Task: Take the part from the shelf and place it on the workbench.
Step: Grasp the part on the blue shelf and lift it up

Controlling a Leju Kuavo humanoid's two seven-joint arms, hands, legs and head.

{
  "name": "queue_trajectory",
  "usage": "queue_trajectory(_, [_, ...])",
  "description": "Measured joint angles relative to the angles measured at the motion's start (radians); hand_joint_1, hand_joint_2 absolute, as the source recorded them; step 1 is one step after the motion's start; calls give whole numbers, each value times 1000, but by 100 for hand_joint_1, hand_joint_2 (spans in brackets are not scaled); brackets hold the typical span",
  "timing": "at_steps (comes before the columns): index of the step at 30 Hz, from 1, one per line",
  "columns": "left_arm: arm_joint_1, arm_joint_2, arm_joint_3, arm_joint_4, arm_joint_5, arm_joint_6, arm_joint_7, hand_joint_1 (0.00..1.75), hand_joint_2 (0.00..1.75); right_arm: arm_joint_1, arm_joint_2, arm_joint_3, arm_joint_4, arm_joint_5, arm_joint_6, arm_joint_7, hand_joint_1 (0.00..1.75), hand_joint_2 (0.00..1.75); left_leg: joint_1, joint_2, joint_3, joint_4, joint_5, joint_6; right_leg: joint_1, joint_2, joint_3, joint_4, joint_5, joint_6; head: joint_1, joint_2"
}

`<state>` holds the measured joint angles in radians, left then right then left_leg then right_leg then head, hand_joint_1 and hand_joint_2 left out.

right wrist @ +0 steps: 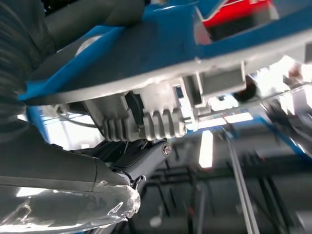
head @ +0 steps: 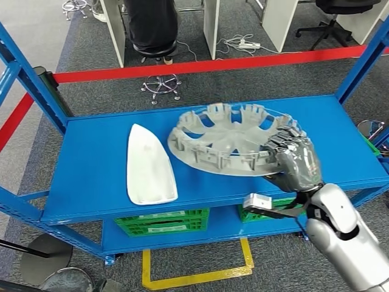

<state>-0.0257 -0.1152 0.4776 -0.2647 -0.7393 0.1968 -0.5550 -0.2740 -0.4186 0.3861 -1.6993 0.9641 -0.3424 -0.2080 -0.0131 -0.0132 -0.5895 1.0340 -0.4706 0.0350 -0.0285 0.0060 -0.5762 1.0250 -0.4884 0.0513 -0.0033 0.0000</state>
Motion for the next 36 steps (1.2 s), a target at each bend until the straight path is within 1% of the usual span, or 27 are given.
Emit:
queue_trajectory(5, [-5, -9, 0, 0, 0, 3, -1, 0, 0, -41, 64, 70, -57, -14, -51, 18, 175, 175, 0, 0, 0, 0, 0, 0, 0, 0, 0, 0, 0, 0, 0, 0])
queue_trajectory(13, [-6, -11, 0, 0, 5, 13, -1, 0, 0, -48, 110, 113, -86, -110, -69, 27, 175, 175, 0, 0, 0, 0, 0, 0, 0, 0, 0, 0, 0, 0, 0, 0])
queue_trajectory(20, [-6, -11, 0, 0, 13, 16, -4, 0, 0, -13, 138, 123, -98, -145, -100, -6, 175, 175, 0, 0, 0, 0, 0, 0, 0, 0, 0, 0, 0, -1, 0, 0])
queue_trajectory(26, [-6, -11, 0, 0, 17, 15, -26, 0, 0, 39, 177, 141, -106, -152, -124, -43, 175, 175, 1, 0, 0, 0, 0, 0, 1, 0, 0, 0, 0, -1, 0, 0])
queue_trajectory(33, [-6, -11, 0, 0, 17, -1, -44, 0, 0, 54, 222, 228, -110, -95, -141, -64, 175, 175, 1, 0, 0, 0, 0, -1, 1, 0, 0, 0, 0, -1, 0, 0])
queue_trajectory(36, [-6, -11, 0, 0, 17, -5, -49, 0, 131, 50, 232, 260, -110, -79, -142, -63, 175, 175, 1, 0, 0, 0, 0, -1, 0, 0, 0, 0, 0, -1, 0, 0])
